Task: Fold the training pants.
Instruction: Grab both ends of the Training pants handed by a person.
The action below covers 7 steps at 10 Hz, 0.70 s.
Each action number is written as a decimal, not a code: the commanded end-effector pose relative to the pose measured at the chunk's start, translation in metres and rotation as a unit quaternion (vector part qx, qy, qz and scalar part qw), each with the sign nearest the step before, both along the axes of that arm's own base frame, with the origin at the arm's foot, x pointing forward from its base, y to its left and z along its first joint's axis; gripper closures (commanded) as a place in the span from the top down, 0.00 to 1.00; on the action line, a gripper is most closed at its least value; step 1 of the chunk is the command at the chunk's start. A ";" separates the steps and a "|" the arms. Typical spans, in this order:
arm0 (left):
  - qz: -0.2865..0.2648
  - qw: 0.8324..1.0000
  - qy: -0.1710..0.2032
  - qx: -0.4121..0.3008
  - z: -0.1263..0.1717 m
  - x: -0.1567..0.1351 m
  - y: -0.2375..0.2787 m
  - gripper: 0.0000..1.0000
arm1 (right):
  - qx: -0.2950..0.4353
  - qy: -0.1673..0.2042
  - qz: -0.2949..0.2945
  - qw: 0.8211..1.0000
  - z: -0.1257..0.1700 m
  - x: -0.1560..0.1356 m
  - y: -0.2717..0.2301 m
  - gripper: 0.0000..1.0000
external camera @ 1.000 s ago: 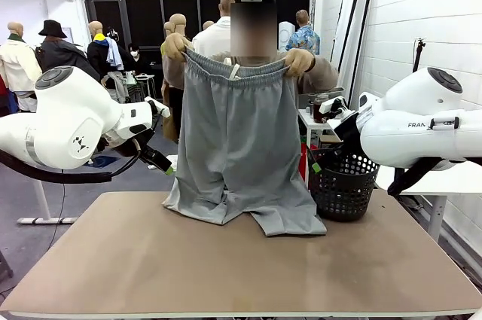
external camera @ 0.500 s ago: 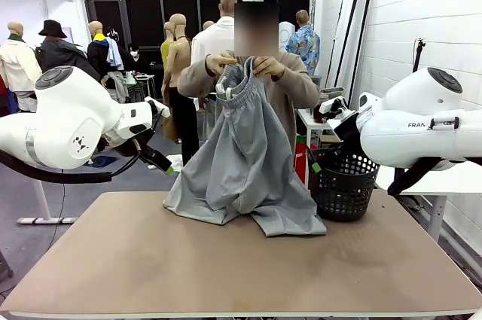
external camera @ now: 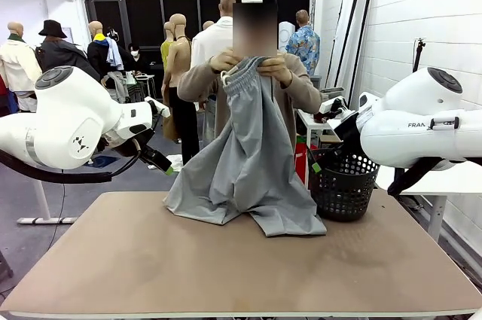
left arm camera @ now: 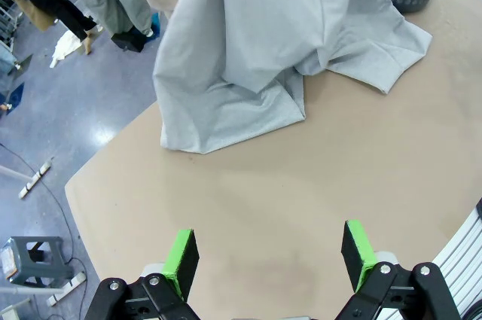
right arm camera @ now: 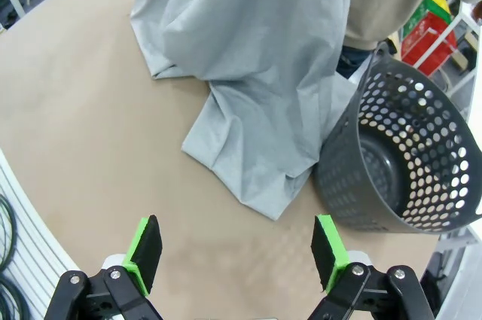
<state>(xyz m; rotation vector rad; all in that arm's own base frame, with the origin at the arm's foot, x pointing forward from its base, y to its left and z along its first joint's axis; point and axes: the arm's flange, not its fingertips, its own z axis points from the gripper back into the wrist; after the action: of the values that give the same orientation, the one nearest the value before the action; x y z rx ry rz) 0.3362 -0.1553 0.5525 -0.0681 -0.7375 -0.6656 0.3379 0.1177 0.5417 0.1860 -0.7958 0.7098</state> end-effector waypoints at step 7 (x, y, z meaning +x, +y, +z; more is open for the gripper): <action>-0.001 1.000 0.001 -0.001 0.001 0.000 0.001 1.00 | 0.001 0.001 0.001 1.000 0.000 0.000 0.000 1.00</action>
<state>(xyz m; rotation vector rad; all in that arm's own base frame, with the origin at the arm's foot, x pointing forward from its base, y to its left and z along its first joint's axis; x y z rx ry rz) 0.3362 -0.1553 0.5525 -0.0682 -0.7375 -0.6656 0.3379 0.1177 0.5417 0.1860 -0.7958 0.7098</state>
